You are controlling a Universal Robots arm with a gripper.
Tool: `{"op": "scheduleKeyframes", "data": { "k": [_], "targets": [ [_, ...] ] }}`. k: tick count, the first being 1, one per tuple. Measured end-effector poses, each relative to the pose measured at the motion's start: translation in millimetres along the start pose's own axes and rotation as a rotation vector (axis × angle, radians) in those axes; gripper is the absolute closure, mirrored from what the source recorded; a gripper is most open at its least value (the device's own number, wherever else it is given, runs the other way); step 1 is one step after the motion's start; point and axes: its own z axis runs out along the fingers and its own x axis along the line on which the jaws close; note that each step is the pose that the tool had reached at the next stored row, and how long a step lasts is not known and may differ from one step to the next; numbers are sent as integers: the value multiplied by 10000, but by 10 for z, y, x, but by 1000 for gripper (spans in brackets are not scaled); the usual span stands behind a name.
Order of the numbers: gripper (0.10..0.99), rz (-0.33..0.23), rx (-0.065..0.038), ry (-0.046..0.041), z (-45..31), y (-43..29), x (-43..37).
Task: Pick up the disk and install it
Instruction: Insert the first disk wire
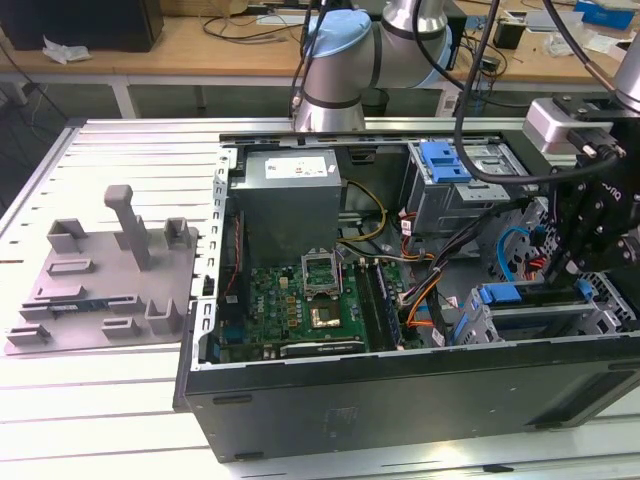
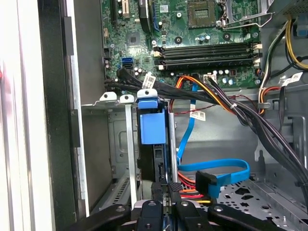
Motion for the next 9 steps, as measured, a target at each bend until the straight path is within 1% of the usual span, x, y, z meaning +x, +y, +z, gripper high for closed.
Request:
{"op": "scheduleKeyframes", "data": {
  "k": [9],
  "targets": [
    [918, -1, 0, 1, -2, 0, 7]
  ]
}}
